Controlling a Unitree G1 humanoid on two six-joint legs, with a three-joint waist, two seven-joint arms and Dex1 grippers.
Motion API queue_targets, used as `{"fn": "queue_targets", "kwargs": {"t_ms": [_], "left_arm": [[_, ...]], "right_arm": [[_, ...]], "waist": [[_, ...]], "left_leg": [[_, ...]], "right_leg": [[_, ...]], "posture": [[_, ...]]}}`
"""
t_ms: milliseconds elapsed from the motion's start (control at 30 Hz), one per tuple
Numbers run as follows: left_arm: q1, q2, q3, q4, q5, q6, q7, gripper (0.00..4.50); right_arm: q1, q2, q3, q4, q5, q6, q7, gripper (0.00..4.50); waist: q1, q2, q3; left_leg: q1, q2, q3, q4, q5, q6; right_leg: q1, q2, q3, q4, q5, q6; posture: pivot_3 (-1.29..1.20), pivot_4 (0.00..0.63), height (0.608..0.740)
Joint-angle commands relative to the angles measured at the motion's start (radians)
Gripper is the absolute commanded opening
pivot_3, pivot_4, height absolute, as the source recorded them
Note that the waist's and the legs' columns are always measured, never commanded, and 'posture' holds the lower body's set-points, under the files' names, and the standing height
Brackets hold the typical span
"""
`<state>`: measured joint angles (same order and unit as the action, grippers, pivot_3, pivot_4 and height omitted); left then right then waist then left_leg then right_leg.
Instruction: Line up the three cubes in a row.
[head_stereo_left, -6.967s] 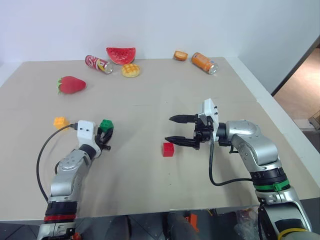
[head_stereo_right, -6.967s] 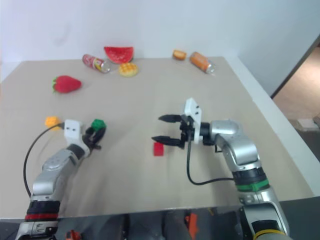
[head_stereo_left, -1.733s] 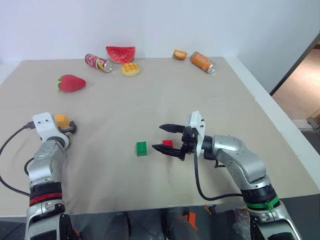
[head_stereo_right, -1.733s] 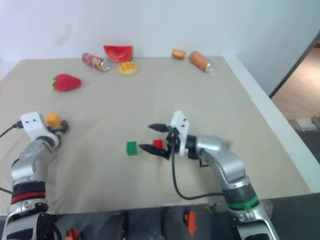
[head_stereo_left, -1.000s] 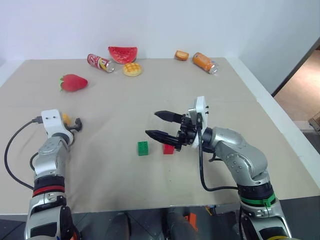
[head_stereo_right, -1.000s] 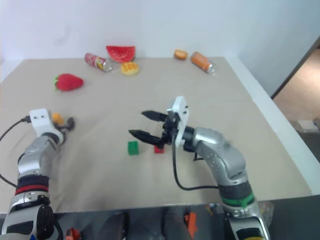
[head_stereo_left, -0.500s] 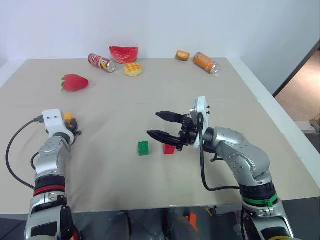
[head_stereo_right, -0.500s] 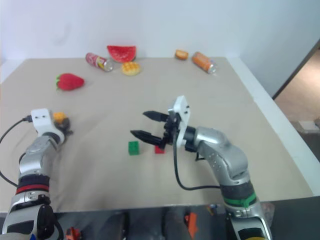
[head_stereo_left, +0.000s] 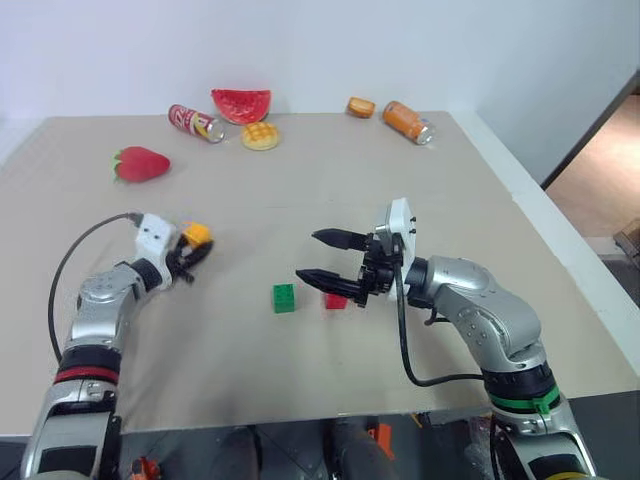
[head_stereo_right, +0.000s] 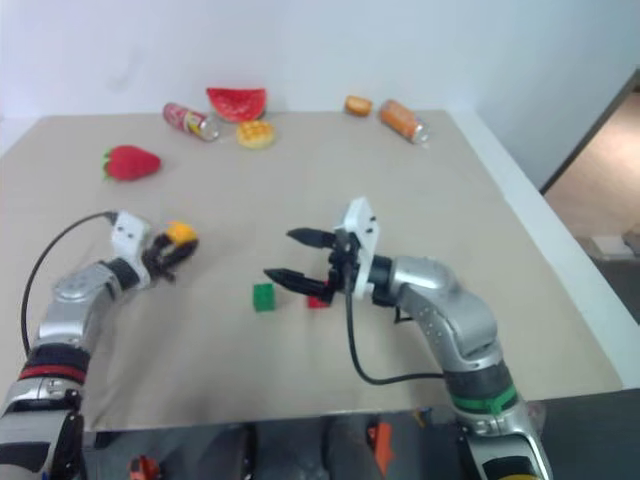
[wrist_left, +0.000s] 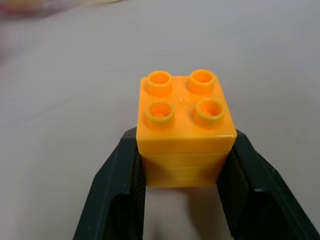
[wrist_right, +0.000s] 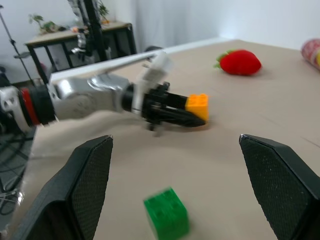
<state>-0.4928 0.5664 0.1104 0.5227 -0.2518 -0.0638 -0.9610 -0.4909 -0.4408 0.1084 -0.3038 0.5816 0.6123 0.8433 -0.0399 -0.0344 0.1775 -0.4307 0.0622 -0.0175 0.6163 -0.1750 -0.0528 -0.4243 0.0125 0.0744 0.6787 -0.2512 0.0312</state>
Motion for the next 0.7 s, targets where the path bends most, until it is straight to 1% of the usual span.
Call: {"fn": "queue_targets", "kwargs": {"t_ms": [33, 133, 267, 367, 567, 700], "left_arm": [[0.039, 0.078, -0.058, -0.088, -0.109, -0.063, -0.400, 1.34], [0.011, 0.101, -0.113, -0.040, -0.082, -0.107, -0.531, 1.34], [-0.028, 0.103, -0.151, -0.015, -0.090, -0.070, -0.634, 1.34], [-0.049, 0.113, -0.182, -0.001, -0.092, -0.071, -0.653, 1.34], [-0.144, 0.099, -0.156, 0.165, -0.057, -0.108, -0.647, 1.34], [-0.145, 0.122, -0.150, 0.204, -0.066, -0.117, -0.653, 1.34]], "right_arm": [[0.019, -0.039, -0.047, -0.079, 0.058, 0.021, 0.026, 4.20], [0.032, -0.063, -0.051, -0.093, 0.063, 0.024, 0.029, 4.20], [0.039, -0.071, -0.052, -0.099, 0.060, 0.023, 0.018, 4.20], [0.045, -0.069, -0.054, -0.113, 0.061, 0.027, 0.005, 4.20], [0.065, -0.074, -0.060, -0.133, 0.059, 0.029, -0.016, 4.20], [0.068, -0.077, -0.065, -0.135, 0.061, 0.029, -0.024, 4.20]], "waist": [[-0.006, 0.001, 0.000], [-0.006, 0.001, 0.000], [-0.006, 0.001, 0.000], [-0.007, 0.001, 0.000], [-0.006, 0.001, 0.000], [-0.008, 0.001, 0.000]], "left_leg": [[-0.001, 0.001, 0.000, -0.001, 0.000, 0.000], [0.000, 0.001, -0.002, -0.002, -0.001, 0.001], [0.000, 0.001, -0.002, 0.000, -0.001, 0.001], [-0.001, 0.000, -0.001, 0.002, -0.001, 0.001], [-0.001, 0.001, -0.002, 0.002, -0.001, 0.001], [-0.001, 0.001, -0.002, 0.002, -0.001, 0.001]], "right_leg": [[-0.001, 0.000, 0.000, 0.000, -0.001, -0.001], [-0.001, 0.001, -0.002, 0.002, -0.003, -0.002], [0.000, 0.001, -0.003, 0.002, -0.003, -0.003], [0.000, 0.000, -0.002, 0.002, -0.002, -0.001], [0.000, 0.001, -0.003, 0.002, -0.002, -0.001], [0.000, 0.001, -0.002, 0.002, -0.002, -0.001]], "posture": [[0.00, 0.150, 0.740], [0.00, 0.150, 0.740], [0.00, 0.150, 0.740], [0.00, 0.150, 0.740], [0.00, 0.150, 0.740], [0.00, 0.150, 0.740]]}}
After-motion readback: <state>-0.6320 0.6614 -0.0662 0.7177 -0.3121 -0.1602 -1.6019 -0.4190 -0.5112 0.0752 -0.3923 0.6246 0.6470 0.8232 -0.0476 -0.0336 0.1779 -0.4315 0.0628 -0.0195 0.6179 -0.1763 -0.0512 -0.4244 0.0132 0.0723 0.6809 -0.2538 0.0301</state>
